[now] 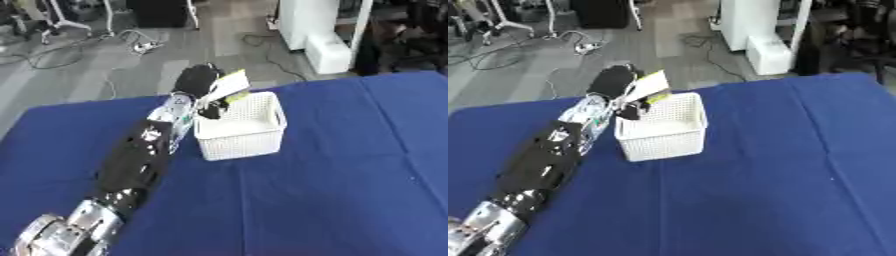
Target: Pick up objects on the table and place them in the box.
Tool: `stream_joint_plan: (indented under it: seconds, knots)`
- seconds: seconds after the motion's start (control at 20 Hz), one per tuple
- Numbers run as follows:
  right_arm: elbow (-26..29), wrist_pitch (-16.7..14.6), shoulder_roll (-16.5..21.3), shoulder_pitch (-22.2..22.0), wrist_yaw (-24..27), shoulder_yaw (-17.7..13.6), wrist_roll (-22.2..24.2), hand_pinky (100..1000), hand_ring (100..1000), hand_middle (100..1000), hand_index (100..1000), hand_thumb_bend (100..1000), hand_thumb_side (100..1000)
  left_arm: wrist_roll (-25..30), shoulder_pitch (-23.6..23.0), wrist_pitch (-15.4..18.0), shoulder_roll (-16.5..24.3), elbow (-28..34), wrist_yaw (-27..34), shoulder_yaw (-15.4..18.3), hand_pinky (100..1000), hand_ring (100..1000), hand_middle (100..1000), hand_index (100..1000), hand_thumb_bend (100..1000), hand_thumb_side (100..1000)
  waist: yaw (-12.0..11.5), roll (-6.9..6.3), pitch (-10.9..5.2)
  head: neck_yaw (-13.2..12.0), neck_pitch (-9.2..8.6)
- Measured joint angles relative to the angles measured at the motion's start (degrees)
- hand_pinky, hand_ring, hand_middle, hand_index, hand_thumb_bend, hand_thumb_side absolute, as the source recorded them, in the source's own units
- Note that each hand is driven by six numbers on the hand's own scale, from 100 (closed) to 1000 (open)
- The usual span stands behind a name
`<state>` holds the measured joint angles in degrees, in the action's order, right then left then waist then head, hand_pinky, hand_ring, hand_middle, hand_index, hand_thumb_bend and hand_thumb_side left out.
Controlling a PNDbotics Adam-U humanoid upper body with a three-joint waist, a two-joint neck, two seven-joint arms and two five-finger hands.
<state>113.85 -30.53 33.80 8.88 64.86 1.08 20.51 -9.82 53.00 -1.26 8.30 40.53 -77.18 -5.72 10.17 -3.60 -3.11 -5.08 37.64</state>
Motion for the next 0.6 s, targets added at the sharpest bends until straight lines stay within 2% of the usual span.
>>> stream_joint_plan:
  seconds: [0.2, 0.3, 0.45, 0.5, 0.6]
  knots:
    - [0.0, 0.3, 0.0, 0.2, 0.3, 0.0, 0.0, 298, 454, 447, 532, 100, 1000, -3.6, 1.1, 0.0, -0.8, -3.4, -2.3, 1.8, 100, 287, 422, 320, 284, 183, 0.3, -0.13, 0.0, -0.1, -0.2]
    - [0.0, 0.5, 0.0, 0.7, 0.6, 0.0, -0.1, 298, 454, 447, 532, 100, 1000, -5.4, 1.2, -0.3, -1.4, -5.2, -3.3, 2.7, 100, 327, 464, 349, 198, 225, 0.5, -0.17, 0.0, -0.1, -0.4]
    - [0.0, 0.7, 0.0, 1.1, 0.7, 0.1, -0.2, 298, 454, 447, 532, 100, 1000, -7.0, 1.2, -0.6, -2.0, -7.4, -4.0, 3.5, 100, 307, 449, 343, 206, 209, 0.7, -0.19, 0.01, -0.1, -0.43]
    - [0.0, 0.8, 0.0, 1.1, 0.7, 0.1, -0.3, 298, 454, 447, 532, 100, 1000, -7.4, 1.2, -0.7, -2.0, -7.9, -4.0, 3.7, 100, 323, 466, 357, 175, 213, 0.7, -0.19, 0.01, -0.1, -0.43]
    - [0.0, 0.9, 0.0, 1.1, 0.7, 0.1, -0.3, 299, 454, 447, 532, 100, 1000, -7.9, 1.2, -0.6, -2.1, -8.7, -4.0, 3.8, 313, 474, 601, 493, 513, 374, 0.7, -0.21, 0.01, -0.1, -0.44]
